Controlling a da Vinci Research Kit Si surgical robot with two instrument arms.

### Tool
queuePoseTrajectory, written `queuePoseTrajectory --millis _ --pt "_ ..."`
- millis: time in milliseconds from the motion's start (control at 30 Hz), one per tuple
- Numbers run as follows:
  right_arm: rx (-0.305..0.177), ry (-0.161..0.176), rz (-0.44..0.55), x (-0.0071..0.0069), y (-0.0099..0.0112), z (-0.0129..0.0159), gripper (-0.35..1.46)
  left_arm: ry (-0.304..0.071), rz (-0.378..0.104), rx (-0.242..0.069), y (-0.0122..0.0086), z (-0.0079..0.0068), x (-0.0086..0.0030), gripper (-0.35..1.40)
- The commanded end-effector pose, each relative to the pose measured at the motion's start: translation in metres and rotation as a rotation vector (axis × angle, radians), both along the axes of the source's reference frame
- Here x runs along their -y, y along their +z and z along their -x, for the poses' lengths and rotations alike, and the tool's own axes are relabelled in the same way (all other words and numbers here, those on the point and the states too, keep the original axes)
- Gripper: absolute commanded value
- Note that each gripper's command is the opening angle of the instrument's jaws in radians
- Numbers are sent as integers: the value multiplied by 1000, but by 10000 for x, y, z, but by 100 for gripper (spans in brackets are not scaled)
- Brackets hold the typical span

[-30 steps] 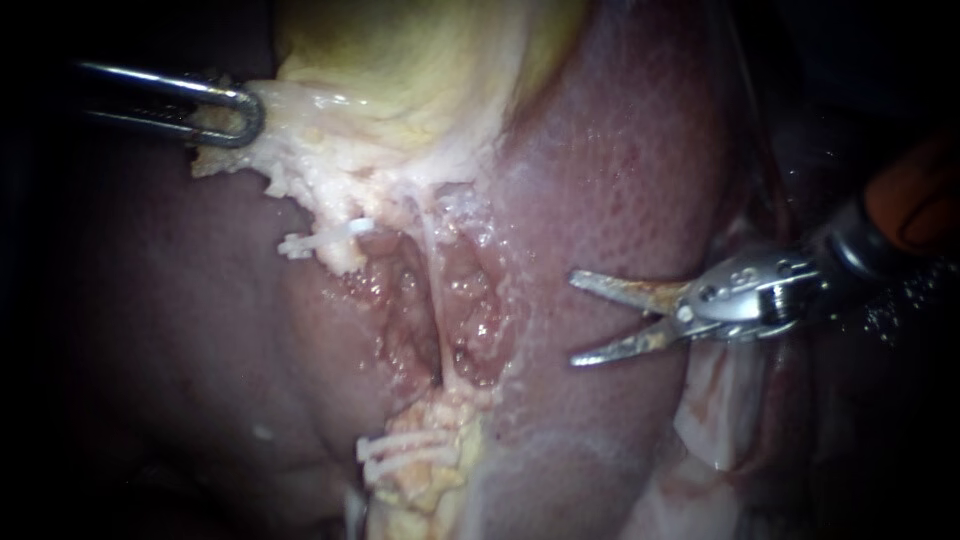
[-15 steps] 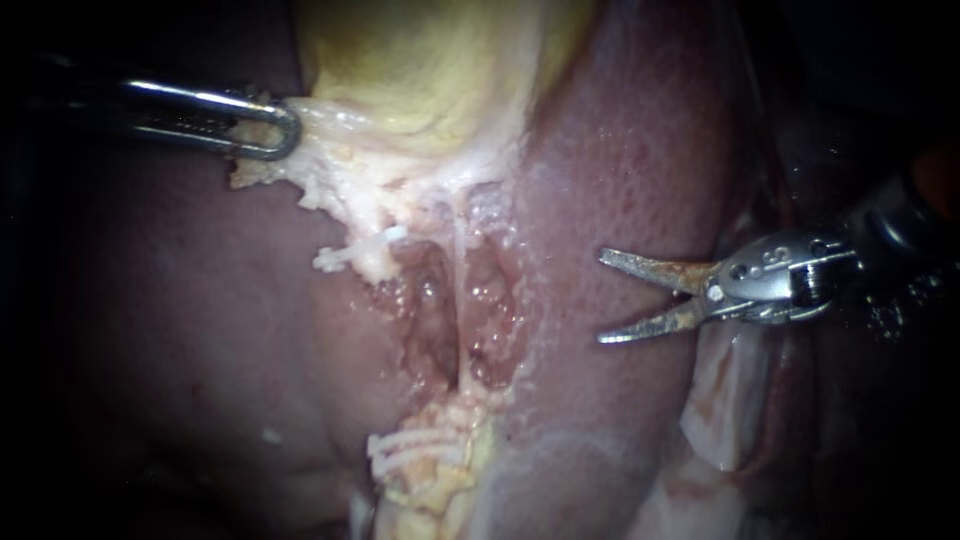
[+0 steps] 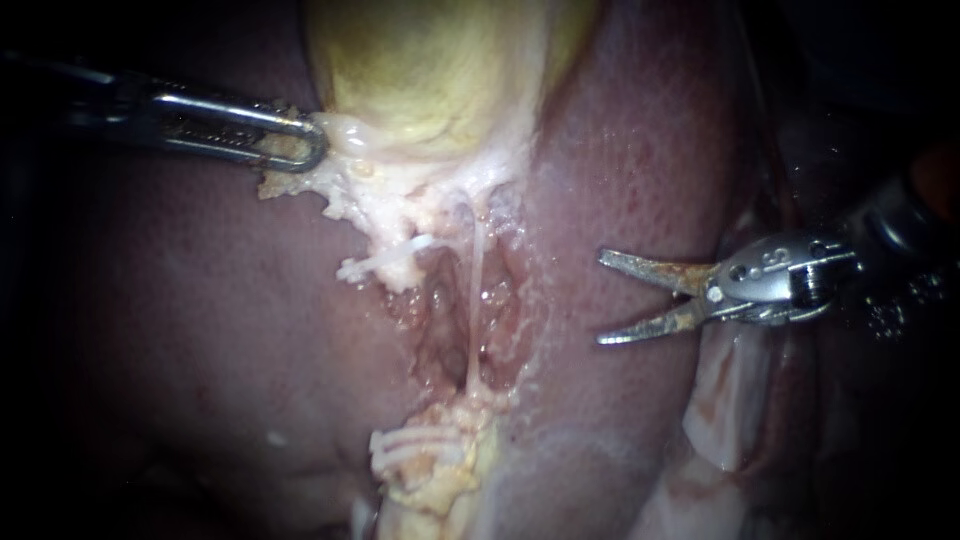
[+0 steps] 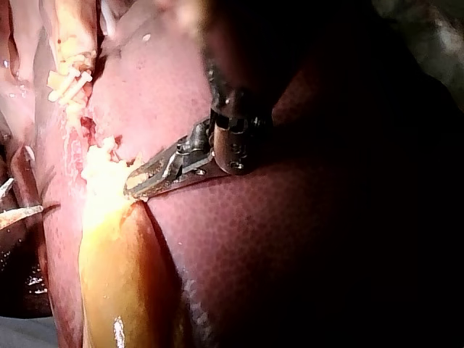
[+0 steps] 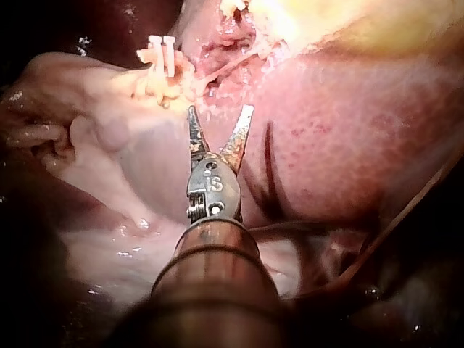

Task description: Go back from the cut left tube

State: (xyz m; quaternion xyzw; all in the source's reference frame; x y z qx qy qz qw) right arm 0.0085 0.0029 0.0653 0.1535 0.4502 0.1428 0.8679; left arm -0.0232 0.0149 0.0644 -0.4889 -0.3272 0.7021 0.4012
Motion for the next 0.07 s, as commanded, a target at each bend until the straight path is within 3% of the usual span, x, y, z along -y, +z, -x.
queuePoseTrajectory --millis 33,67 --pt "-4 -5 -4 0 0 -1 145 1 0 0 -1 0 0 -35" --pt "-11 -12 -10 0 0 -2 145 1 -1 0 -1 -1 0 -35"
